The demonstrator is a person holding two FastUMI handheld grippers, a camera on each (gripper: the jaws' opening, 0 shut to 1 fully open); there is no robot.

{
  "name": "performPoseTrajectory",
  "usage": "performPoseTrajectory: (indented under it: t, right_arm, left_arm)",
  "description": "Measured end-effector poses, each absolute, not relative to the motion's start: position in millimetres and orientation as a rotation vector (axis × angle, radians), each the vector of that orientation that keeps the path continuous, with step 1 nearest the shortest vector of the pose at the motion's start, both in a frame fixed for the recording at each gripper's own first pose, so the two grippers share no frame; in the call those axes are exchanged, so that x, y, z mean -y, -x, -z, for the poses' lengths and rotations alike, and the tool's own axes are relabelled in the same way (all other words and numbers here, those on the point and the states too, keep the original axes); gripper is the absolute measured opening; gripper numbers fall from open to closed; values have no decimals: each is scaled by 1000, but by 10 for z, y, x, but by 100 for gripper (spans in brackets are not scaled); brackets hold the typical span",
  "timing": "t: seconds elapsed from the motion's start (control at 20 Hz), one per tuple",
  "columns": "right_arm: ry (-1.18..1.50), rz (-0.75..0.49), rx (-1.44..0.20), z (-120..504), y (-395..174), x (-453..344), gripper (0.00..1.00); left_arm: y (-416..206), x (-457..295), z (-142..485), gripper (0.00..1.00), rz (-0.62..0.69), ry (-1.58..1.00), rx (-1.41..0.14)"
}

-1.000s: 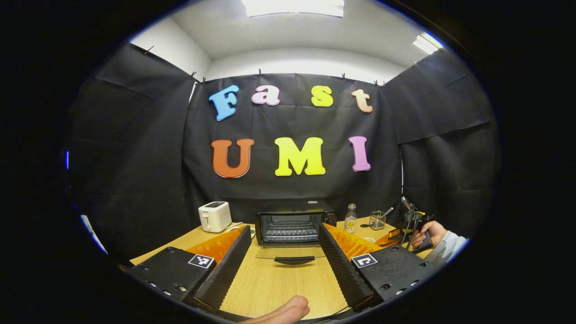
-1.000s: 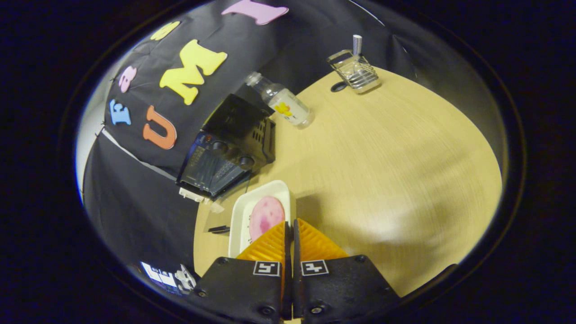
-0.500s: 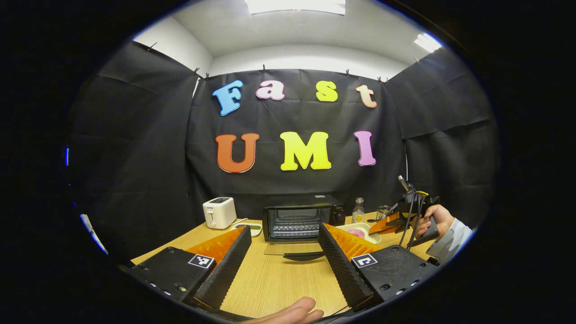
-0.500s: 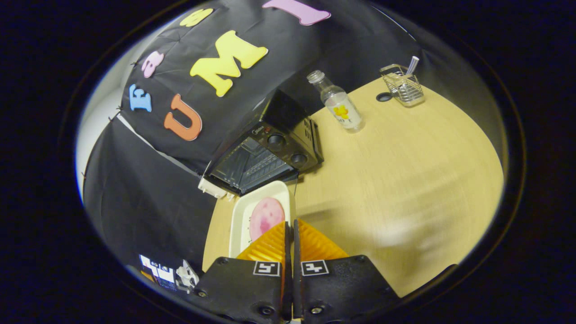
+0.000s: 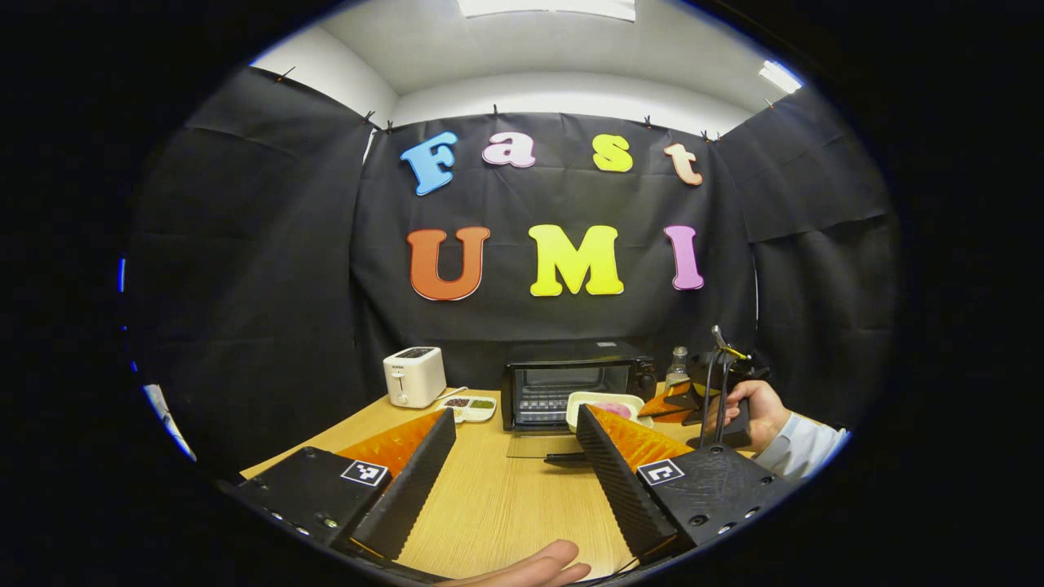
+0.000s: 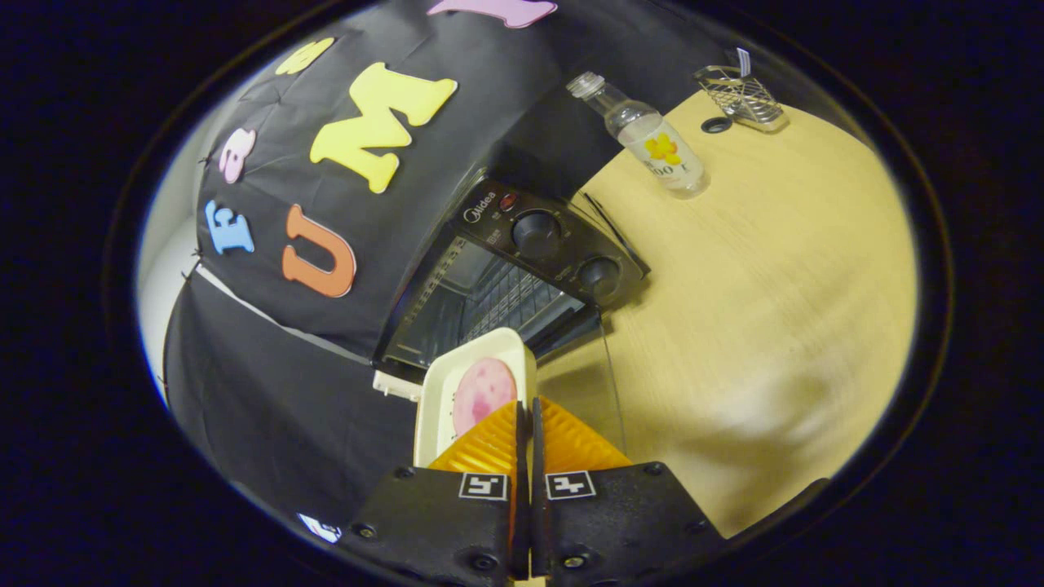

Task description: Open the electric oven with the left hand, put the food in, and close the electric oven.

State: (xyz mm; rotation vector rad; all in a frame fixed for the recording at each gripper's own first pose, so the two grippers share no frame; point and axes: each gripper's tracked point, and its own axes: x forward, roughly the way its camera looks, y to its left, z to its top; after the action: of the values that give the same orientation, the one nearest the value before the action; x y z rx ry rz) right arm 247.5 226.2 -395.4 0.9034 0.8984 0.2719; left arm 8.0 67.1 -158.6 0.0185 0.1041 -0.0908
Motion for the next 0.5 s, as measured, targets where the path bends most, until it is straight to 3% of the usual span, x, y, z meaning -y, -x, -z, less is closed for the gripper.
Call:
performPoseTrajectory:
  t: [0.3,0.5]
  right_arm:
    - [-912,-87,-735,4072,-3029,-2578,4]
    - [-928,-41,-646,4116,-3452,-2812,4]
  left_arm:
    - [-200,-674,1734,95,110,12,-118]
    - [-280,-719,1878,95,118,36,-133]
